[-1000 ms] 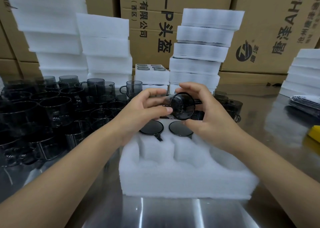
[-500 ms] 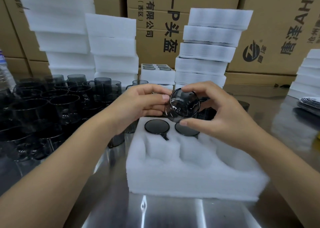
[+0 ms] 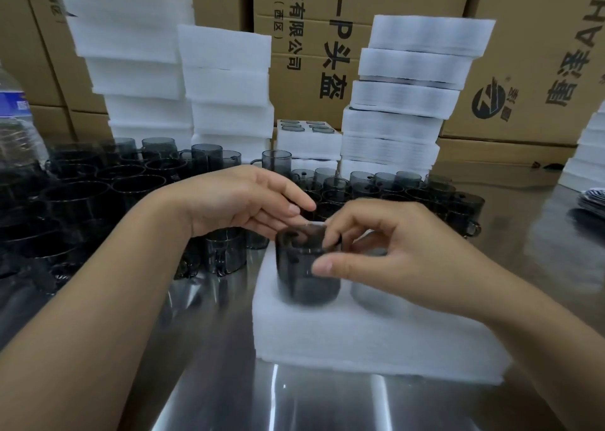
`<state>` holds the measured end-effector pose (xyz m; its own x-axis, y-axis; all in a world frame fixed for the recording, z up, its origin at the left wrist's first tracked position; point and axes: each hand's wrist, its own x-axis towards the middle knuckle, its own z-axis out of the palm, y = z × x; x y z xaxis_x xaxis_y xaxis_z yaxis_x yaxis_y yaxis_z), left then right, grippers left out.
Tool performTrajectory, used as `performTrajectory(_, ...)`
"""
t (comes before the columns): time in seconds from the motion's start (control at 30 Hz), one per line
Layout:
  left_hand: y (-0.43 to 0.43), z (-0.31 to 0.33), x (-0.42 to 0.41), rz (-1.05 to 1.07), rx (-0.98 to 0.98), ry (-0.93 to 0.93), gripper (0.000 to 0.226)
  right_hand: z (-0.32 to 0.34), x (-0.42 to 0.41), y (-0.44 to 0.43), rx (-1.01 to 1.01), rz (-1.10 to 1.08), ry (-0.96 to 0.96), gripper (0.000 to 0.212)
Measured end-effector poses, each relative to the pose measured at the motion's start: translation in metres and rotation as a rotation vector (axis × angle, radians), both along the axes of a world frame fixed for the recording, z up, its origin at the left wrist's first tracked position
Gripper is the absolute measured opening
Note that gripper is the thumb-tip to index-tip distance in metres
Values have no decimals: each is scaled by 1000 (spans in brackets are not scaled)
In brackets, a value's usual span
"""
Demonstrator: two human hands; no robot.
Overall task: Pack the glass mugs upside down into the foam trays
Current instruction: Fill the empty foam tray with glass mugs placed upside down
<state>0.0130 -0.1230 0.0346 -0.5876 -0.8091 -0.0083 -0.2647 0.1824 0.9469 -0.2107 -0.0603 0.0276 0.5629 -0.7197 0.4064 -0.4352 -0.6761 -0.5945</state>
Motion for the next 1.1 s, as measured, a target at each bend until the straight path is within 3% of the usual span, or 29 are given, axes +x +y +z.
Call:
performTrajectory(0.13,2,-1,-2,-36,3,-97,36,-5,3,2,-85,-5,0,34)
performTrajectory(0.37,4,1,0,-72,-14,-148,54,-11,1,0,5,44,-23,28)
performTrajectory(0.53,3,0,-1,-94,-34,-194,44,-11,-1,0,47,31,42,30)
performTrajectory(0.77,2,0,2,-141,-25,-218,48,-12,-2,-2,42,1,71,47)
performTrajectory(1.1,0,-1,5,-126,-14,-246,44,-14,-3,-7,11,-33,314,57)
